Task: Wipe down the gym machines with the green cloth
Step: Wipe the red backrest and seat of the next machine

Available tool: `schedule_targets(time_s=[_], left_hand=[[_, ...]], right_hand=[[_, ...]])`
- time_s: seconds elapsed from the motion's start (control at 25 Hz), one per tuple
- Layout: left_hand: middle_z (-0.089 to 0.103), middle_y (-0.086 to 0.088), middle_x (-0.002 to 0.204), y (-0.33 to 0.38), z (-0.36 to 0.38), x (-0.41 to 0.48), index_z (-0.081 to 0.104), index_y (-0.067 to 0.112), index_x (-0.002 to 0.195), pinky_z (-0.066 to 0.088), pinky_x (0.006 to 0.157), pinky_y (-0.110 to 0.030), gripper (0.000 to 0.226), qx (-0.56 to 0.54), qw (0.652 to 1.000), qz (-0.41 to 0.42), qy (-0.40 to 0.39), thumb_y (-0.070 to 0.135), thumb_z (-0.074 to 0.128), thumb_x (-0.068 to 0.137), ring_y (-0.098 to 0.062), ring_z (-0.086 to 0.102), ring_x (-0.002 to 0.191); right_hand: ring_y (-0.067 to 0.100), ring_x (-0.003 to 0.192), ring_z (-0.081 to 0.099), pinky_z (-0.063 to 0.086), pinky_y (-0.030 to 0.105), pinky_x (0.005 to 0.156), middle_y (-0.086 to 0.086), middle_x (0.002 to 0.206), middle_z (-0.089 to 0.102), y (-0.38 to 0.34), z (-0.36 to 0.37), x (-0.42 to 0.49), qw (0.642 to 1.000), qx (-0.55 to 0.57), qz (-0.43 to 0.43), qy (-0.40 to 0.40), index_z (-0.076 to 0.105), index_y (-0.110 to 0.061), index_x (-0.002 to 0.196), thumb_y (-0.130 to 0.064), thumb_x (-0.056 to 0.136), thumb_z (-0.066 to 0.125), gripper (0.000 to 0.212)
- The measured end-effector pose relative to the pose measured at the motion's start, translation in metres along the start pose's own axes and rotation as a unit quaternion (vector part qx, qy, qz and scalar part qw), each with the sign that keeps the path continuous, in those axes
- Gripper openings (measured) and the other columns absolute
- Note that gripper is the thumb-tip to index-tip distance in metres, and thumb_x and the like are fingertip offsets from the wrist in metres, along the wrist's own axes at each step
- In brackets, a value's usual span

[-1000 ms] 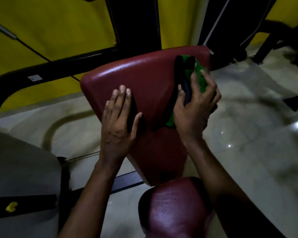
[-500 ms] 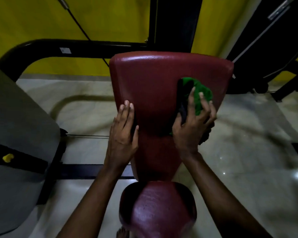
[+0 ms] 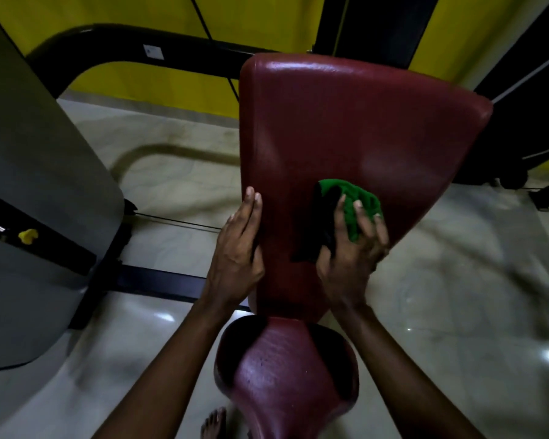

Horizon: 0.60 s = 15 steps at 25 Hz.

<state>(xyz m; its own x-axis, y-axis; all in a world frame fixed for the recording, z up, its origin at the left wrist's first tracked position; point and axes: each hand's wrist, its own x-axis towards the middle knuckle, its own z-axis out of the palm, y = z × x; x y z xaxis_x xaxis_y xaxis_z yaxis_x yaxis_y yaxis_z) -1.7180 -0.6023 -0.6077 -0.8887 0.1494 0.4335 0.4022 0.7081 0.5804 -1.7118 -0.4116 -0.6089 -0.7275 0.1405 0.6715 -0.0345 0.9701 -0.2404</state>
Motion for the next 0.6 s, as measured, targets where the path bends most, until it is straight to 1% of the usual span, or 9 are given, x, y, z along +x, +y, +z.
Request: schedule_targets(time_s=[0.04,0.12,0.2,0.28,0.32,0.4,0.48,0.52,0.6], left_hand=[[0.019,-0.011,0.164,0.000,-0.002,-0.002,0.025,0.000,0.154,0.041,0.108,-0.047,0.083,-0.006,1.000,0.006,0.000,-0.016,0.050,0.077,-0.021,0.031,0.147],[0.025,-0.009,0.162,-0.002,-0.009,-0.002,0.031,0.001,0.152,0.043,0.106,-0.040,0.078,-0.008,1.000,0.009,0.003,-0.008,0.036,0.075,-0.020,0.040,0.141],[0.033,-0.007,0.159,-0.008,-0.019,0.005,0.039,0.003,0.149,0.043,0.105,-0.039,0.074,0.003,1.000,0.023,-0.001,0.002,0.031,0.076,-0.021,0.046,0.135],[0.037,-0.006,0.157,-0.019,-0.026,0.008,0.041,0.005,0.148,0.042,0.105,-0.043,0.070,0.032,0.998,0.051,-0.010,0.006,0.035,0.079,-0.022,0.046,0.136],[0.037,-0.006,0.157,-0.026,-0.026,0.007,0.040,0.006,0.149,0.041,0.105,-0.043,0.068,0.047,0.997,0.063,-0.015,0.007,0.038,0.082,-0.022,0.044,0.137],[0.034,-0.005,0.159,-0.033,-0.020,0.003,0.036,0.007,0.152,0.041,0.106,-0.040,0.062,0.053,0.996,0.069,-0.011,0.005,0.046,0.090,-0.021,0.043,0.138],[0.029,-0.007,0.161,-0.033,-0.008,-0.001,0.031,0.006,0.153,0.039,0.108,-0.035,0.060,0.034,0.998,0.056,0.003,0.012,0.055,0.098,-0.019,0.042,0.139],[0.026,-0.008,0.162,-0.032,-0.001,-0.003,0.029,0.005,0.154,0.037,0.109,-0.032,0.064,0.028,0.998,0.049,0.006,0.017,0.059,0.099,-0.017,0.039,0.142],[0.017,-0.009,0.164,-0.036,0.013,-0.005,0.022,0.004,0.155,0.033,0.110,-0.029,0.074,0.038,0.998,0.042,0.001,0.025,0.063,0.098,-0.015,0.032,0.146]], right_hand=[[0.032,0.135,0.032,0.038,0.054,0.107,-0.001,0.148,0.033,-0.008,0.006,-0.010,0.999,-0.007,-0.026,-0.019,0.033,-0.034,0.151,-0.013,0.070,0.070,0.092],[0.030,0.136,0.032,0.041,0.056,0.101,-0.006,0.150,0.033,-0.012,0.016,-0.029,0.991,-0.003,-0.098,-0.090,0.033,-0.036,0.152,-0.014,0.067,0.077,0.098],[0.028,0.137,0.032,0.043,0.052,0.095,-0.009,0.152,0.033,-0.002,0.023,-0.046,0.972,-0.021,-0.173,-0.155,0.035,-0.037,0.151,-0.013,0.059,0.080,0.105],[0.026,0.136,0.033,0.038,0.047,0.091,-0.009,0.152,0.033,0.008,0.026,-0.059,0.957,-0.044,-0.209,-0.196,0.034,-0.037,0.152,-0.014,0.055,0.080,0.110],[0.027,0.136,0.034,0.038,0.047,0.092,-0.008,0.151,0.034,0.010,0.026,-0.063,0.958,-0.042,-0.198,-0.204,0.035,-0.036,0.153,-0.013,0.055,0.079,0.110],[0.029,0.134,0.034,0.040,0.050,0.094,-0.007,0.150,0.036,0.008,0.029,-0.065,0.964,-0.026,-0.165,-0.206,0.038,-0.034,0.152,-0.010,0.055,0.077,0.108],[0.031,0.130,0.034,0.042,0.053,0.093,-0.006,0.147,0.038,-0.001,0.037,-0.067,0.962,-0.017,-0.171,-0.213,0.039,-0.033,0.150,-0.011,0.053,0.078,0.107],[0.032,0.129,0.035,0.042,0.055,0.092,-0.005,0.146,0.038,-0.007,0.043,-0.067,0.956,-0.013,-0.198,-0.219,0.042,-0.031,0.147,-0.013,0.053,0.081,0.103],[0.031,0.127,0.036,0.036,0.053,0.095,-0.004,0.146,0.039,-0.011,0.056,-0.073,0.939,-0.010,-0.258,-0.229,0.054,-0.028,0.136,-0.026,0.058,0.087,0.084]])
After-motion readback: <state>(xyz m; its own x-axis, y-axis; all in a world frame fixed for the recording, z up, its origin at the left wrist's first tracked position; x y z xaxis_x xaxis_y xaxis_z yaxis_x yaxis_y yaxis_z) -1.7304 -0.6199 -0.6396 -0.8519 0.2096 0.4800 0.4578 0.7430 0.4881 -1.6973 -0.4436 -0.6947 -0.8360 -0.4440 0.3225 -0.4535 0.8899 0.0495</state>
